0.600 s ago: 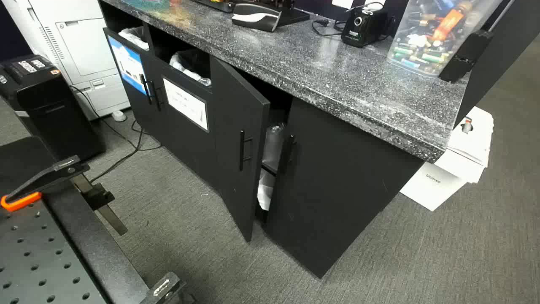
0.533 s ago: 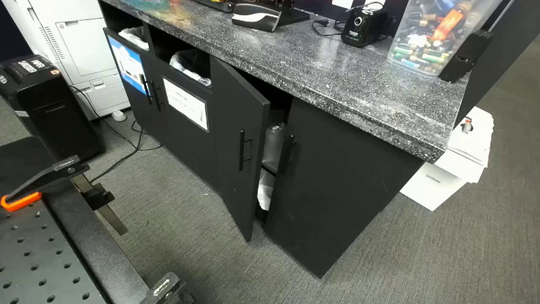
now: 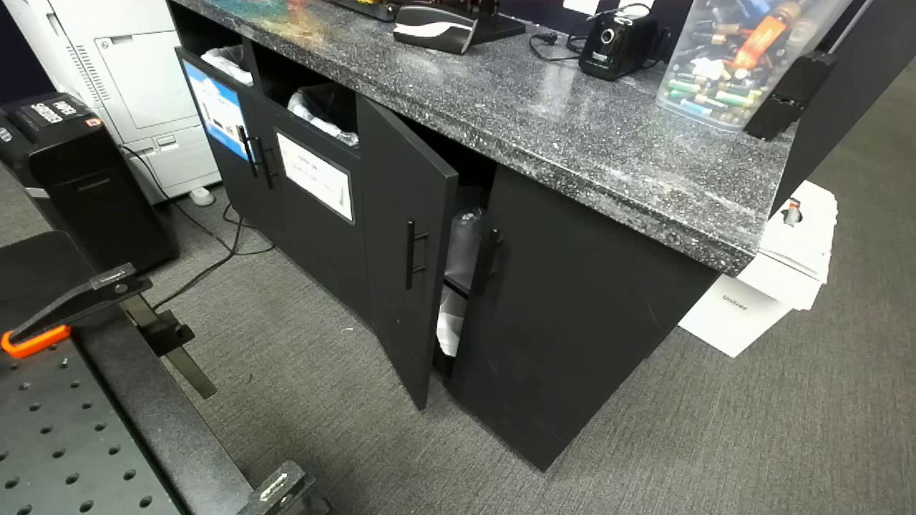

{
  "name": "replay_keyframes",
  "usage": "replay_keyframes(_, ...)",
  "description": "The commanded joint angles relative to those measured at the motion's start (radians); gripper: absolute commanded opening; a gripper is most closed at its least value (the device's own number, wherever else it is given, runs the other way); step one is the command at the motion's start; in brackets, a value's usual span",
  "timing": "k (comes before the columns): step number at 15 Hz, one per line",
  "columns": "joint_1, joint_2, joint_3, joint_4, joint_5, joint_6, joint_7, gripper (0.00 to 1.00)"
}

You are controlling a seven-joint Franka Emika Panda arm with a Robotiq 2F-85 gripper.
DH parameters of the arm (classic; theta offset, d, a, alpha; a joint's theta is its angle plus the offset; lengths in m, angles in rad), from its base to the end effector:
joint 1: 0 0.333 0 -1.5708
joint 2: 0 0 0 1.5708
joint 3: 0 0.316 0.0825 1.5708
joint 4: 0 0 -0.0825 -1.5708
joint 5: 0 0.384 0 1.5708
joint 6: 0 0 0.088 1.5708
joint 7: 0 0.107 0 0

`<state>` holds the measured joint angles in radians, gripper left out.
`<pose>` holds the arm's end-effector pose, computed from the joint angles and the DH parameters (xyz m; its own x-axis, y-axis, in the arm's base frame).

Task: Open the cabinet door on the far right

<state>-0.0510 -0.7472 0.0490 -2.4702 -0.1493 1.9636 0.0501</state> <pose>0.3490 -0.0073 0.5620 0.9707 0.0008 0.2402 -0.0408 -0.9849 0.1680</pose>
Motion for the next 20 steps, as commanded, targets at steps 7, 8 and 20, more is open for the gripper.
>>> replay_keyframes(7,0.005,0.538,-0.104,0.095,0.04,0.453,-0.072,1.0)
replay_keyframes(8,0.007,0.605,-0.112,0.114,0.055,0.499,-0.085,1.0)
replay_keyframes(20,-0.013,1.294,-0.06,0.39,0.129,0.883,-0.107,1.0)
